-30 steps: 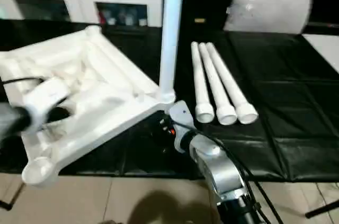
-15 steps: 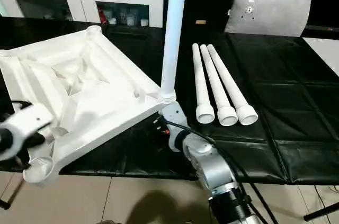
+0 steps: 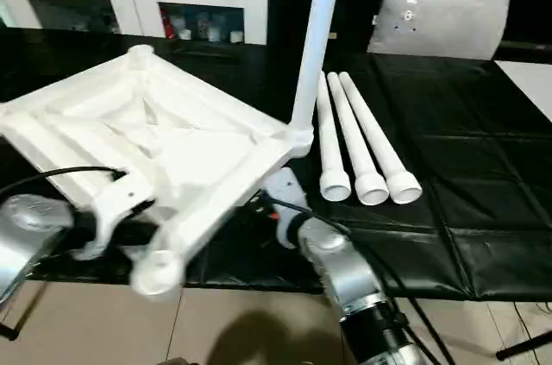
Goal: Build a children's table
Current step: Rotate table base
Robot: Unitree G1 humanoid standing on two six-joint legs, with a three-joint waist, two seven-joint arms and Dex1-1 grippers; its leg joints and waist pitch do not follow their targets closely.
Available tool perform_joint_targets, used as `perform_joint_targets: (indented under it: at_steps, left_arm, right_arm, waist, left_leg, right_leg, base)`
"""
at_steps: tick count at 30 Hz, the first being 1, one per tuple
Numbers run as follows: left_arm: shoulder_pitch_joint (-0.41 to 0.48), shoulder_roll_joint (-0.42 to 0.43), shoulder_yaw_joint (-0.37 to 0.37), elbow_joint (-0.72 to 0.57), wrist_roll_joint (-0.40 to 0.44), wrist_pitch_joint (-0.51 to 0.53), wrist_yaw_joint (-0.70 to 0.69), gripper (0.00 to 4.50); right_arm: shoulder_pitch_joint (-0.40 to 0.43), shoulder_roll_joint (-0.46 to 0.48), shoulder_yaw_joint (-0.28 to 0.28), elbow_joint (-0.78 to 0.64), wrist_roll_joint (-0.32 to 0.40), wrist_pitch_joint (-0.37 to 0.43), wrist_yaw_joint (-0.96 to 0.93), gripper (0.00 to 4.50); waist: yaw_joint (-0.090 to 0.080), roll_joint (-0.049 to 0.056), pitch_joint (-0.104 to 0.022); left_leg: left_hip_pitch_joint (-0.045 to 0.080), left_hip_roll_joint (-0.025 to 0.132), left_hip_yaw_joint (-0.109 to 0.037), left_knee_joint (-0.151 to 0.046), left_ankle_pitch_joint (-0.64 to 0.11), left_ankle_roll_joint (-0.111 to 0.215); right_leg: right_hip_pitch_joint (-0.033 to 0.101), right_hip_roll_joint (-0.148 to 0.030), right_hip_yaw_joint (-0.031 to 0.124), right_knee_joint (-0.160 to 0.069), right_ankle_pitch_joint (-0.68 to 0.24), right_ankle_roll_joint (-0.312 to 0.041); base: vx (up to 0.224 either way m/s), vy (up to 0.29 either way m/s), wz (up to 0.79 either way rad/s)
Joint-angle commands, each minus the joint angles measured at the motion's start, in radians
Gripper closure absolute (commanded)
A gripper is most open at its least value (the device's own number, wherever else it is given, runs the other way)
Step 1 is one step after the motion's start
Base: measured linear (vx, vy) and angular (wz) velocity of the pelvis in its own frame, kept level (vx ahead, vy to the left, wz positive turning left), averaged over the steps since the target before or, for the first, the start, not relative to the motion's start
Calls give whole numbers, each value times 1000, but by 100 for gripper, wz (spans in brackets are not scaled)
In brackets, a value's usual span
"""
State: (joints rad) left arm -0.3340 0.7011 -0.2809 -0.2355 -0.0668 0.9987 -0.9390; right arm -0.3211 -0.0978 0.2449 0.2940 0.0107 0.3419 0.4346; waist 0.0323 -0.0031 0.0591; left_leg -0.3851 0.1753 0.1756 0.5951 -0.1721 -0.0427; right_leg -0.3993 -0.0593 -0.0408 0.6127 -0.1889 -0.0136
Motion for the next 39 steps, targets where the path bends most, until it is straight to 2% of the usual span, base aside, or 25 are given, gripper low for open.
perform_joint_targets:
  at_steps: [1,2,3,4,9,10,11,15,21,27,31,36,37,38,39]
  left_arm:
    - [-20,-5,-38,-6,-38,-31,-52,444]
    - [-31,5,-64,0,-43,-45,-83,444]
    - [-34,8,-72,1,-47,-49,-95,444]
    - [-38,6,-82,3,-57,-55,-113,444]
    - [-49,-6,-97,8,-68,-60,-129,444]
    - [-59,-16,-104,10,-77,-54,-131,444]
    - [-67,-28,-107,23,-76,-64,-126,444]
    - [-86,-49,-111,63,-62,-92,-113,444]
    - [-108,-74,-112,89,-63,-98,-111,444]
    - [-119,-99,-114,106,-63,-109,-101,444]
    - [-167,-174,-78,236,-12,-199,2,444]
    - [-217,-223,-43,341,12,-261,80,444]
    - [-231,-232,-38,371,22,-280,101,444]
    - [-250,-242,-33,413,38,-312,129,444]
    - [-261,-250,-26,444,44,-332,150,444]
  right_arm:
    - [-27,6,15,18,-5,-12,8,0]
    - [-45,9,20,37,-7,-20,13,0]
    - [-55,13,21,47,-8,-23,14,0]
    - [-77,21,24,68,-10,-30,15,0]
    - [-116,40,32,108,-14,-45,20,0]
    - [-139,56,36,134,-20,-54,22,0]
    - [-157,66,38,158,-27,-64,20,0]
    - [-191,82,34,208,-35,-82,12,0]
    - [-251,97,20,299,-47,-118,3,0]
    - [-314,116,4,384,-61,-153,-12,0]
    - [-363,128,-7,442,-67,-190,-39,0]
    - [-372,118,-12,441,-81,-220,-52,0]
    - [-373,115,-20,434,-80,-226,-56,0]
    - [-375,109,-34,418,-77,-227,-61,0]
    - [-375,103,-39,403,-77,-226,-63,0]
  waist:
    - [-1,21,-57]
    - [-3,28,-56]
    - [-7,25,-57]
    - [-10,27,-55]
    - [-18,28,-54]
    - [-22,33,-54]
    - [-26,30,-55]
    - [-30,29,-54]
    - [-38,33,-56]
    - [-41,34,-58]
    - [-38,33,-58]
    - [-36,33,-63]
    - [-36,36,-65]
    - [-35,34,-64]
    - [-32,40,-65]
  left_leg:
    - [23,40,-23,-81,-289,-53]
    - [24,40,-25,-81,-292,-53]
    - [23,41,-24,-80,-294,-53]
    - [22,41,-24,-80,-292,-53]
    - [24,42,-23,-80,-298,-55]
    - [24,42,-24,-79,-298,-55]
    - [23,41,-23,-79,-298,-55]
    - [23,42,-24,-78,-301,-53]
    - [26,42,-22,-76,-303,-51]
    - [22,43,-21,-74,-265,-41]
    - [24,42,-19,-71,-271,-37]
    - [21,41,-18,-69,-238,-25]
    - [19,42,-20,-69,-232,-23]
    - [20,41,-17,-67,-230,-16]
    - [22,41,-18,-67,-232,-15]
  right_leg:
    - [37,-67,45,-74,-217,-177]
    - [35,-67,45,-72,-221,-180]
    - [38,-67,44,-73,-217,-186]
    - [37,-67,45,-72,-215,-192]
    - [36,-66,44,-71,-210,-204]
    - [37,-67,44,-69,-200,-209]
    - [38,-66,44,-70,-196,-212]
    - [40,-68,44,-72,-211,-213]
    - [39,-66,43,-70,-187,-231]
    - [44,-67,42,-64,-128,-253]
    - [44,-67,42,-68,-150,-249]
    - [49,-68,42,-64,-101,-251]
    - [51,-69,41,-61,-91,-254]
    - [49,-67,42,-64,-88,-254]
    - [50,-68,41,-63,-90,-254]
  base:
    - [0,0,0]
    - [0,0,0]
    - [0,0,0]
    - [0,0,0]
    - [0,0,0]
    - [0,0,0]
    - [0,0,0]
    - [0,0,0]
    - [0,0,0]
    - [0,0,0]
    - [0,0,0]
    - [0,0,0]
    - [0,0,0]
    - [0,0,0]
    - [0,0,0]
